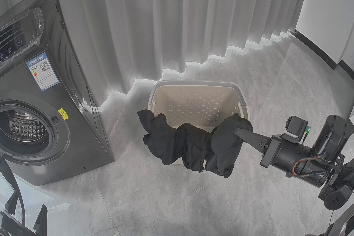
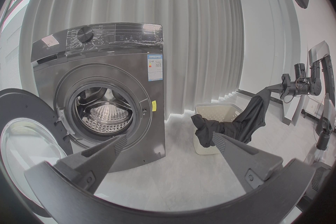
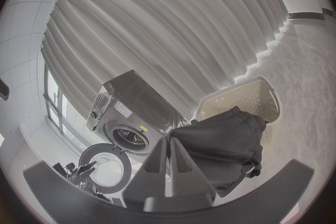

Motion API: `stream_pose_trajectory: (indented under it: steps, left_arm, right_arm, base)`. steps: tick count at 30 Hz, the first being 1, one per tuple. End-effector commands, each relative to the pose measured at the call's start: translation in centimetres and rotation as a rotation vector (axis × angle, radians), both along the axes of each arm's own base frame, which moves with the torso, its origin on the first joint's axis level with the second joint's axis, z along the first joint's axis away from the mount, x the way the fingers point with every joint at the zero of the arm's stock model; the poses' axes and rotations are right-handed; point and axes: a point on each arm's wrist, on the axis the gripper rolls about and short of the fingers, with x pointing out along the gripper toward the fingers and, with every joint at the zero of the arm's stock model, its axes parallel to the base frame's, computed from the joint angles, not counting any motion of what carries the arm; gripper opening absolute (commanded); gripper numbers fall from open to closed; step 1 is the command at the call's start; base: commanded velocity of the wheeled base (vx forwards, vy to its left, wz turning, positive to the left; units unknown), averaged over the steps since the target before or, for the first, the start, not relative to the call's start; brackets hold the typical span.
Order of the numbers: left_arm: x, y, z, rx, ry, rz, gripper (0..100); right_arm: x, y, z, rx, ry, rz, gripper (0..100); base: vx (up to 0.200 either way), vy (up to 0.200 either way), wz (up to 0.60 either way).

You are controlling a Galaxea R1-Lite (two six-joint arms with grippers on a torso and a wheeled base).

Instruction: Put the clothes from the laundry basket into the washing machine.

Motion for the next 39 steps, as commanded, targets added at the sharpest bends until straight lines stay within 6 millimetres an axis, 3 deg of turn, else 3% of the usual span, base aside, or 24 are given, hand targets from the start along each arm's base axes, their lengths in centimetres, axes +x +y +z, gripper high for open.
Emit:
stream_pose_trajectory:
  steps: [1,8,13,22,39]
  left_arm:
    - [0.0,0.0,-0.5,0.0,0.001,0.001,100]
    - [0.0,0.0,-0.5,0.002,0.003,-0.001,100]
    - [0.0,0.0,-0.5,0.002,0.003,0.001,100]
    - [0.0,0.0,-0.5,0.004,0.004,-0.001,100]
    - [0.0,0.0,-0.5,-0.001,0.001,-0.001,100]
  right_arm:
    - [-0.4,-0.7,-0.4,-0.01,0.015,0.017,0]
    - [-1.5,-2.0,-0.5,0.013,-0.017,0.063,0]
    - [-1.6,-1.8,-0.6,0.009,-0.018,0.092,0]
    - [-1.7,-1.6,-0.7,0.004,-0.017,0.098,0]
    - [-1.7,-1.1,-0.3,-0.021,-0.073,0.119,0]
  base:
    - [0.0,0.0,0.0]
    - [0.0,0.0,0.0]
    - [0.0,0.0,0.0]
    - [-0.2,0.0,0.0]
    - [0.0,0.0,0.0]
